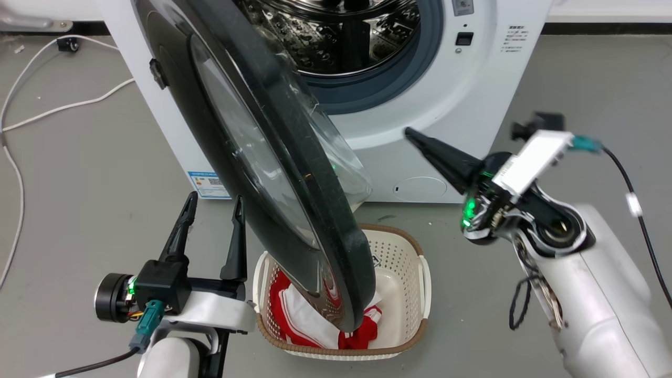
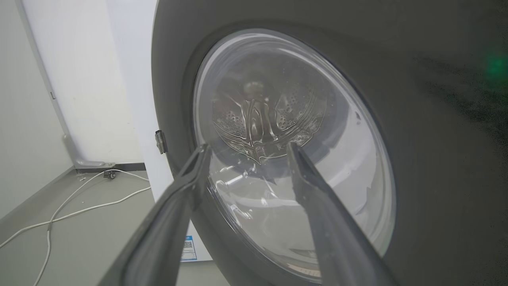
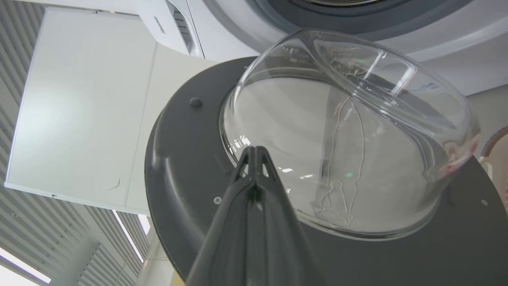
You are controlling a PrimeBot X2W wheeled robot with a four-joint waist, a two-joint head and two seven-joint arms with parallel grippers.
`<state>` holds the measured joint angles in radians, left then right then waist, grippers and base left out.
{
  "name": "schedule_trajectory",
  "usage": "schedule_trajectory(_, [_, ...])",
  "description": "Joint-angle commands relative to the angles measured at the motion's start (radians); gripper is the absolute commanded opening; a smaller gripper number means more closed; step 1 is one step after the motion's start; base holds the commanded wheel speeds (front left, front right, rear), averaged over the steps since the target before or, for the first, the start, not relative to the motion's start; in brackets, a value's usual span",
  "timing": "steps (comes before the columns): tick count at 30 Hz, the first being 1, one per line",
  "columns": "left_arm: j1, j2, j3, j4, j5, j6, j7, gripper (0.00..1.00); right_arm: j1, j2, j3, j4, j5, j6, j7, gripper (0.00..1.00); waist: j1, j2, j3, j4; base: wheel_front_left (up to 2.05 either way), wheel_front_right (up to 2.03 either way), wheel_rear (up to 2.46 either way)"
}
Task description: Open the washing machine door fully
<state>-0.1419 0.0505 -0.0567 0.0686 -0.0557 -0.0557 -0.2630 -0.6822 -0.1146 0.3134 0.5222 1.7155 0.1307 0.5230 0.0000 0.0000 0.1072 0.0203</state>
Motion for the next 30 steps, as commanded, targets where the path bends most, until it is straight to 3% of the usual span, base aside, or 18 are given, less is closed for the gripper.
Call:
schedule_trajectory(1, [0.014, 0.0, 0.008, 0.001, 0.002, 0.004, -0.003, 1.0, 0.043, 0.0, -0.027, -0.012, -0.012, 0.0, -0.064, 0.0, 0.0, 0.0, -0.004, -0.01, 0.0, 0.0, 0.0])
schedule_trajectory(10, [0.033, 0.001, 0.038, 0.011, 0.008, 0.0, -0.003, 1.0, 0.263, -0.004, -0.161, -0.109, -0.038, 0.0, -0.342, 0.0, 0.0, 0.0, -0.029, -0.037, 0.0, 0.0, 0.0])
schedule_trajectory(12, [0.035, 0.001, 0.043, 0.014, 0.006, 0.0, -0.003, 1.0, 0.316, -0.006, -0.18, -0.138, -0.055, 0.0, -0.39, 0.8, 0.0, 0.0, -0.038, -0.039, 0.0, 0.0, 0.0])
schedule_trajectory(13, [0.038, 0.001, 0.045, 0.015, 0.005, 0.0, -0.003, 1.0, 0.342, -0.006, -0.19, -0.16, -0.062, 0.0, -0.42, 1.0, 0.0, 0.0, -0.043, -0.04, 0.0, 0.0, 0.0])
schedule_trajectory(21, [0.053, 0.001, 0.055, 0.014, 0.001, 0.002, -0.003, 1.0, 0.475, -0.025, -0.214, -0.271, -0.213, 0.0, -0.614, 1.0, 0.0, 0.0, -0.056, -0.047, 0.0, 0.0, 0.0])
schedule_trajectory(24, [0.055, 0.0, 0.062, 0.015, 0.001, 0.001, -0.003, 1.0, 0.505, -0.066, -0.204, -0.286, -0.438, 0.0, -0.743, 1.0, 0.0, 0.0, -0.061, -0.048, 0.0, 0.0, 0.0])
schedule_trajectory(26, [0.056, 0.0, 0.065, 0.014, 0.0, 0.002, -0.003, 1.0, 0.508, -0.073, -0.21, -0.288, -0.505, 0.0, -0.759, 1.0, 0.0, 0.0, -0.062, -0.048, 0.0, 0.0, 0.0])
schedule_trajectory(30, [0.059, 0.0, 0.072, 0.011, 0.001, 0.004, -0.003, 1.0, 0.514, -0.068, -0.265, -0.321, -0.822, 0.0, -0.785, 1.0, 0.0, 0.0, -0.066, -0.048, 0.0, 0.0, 0.0])
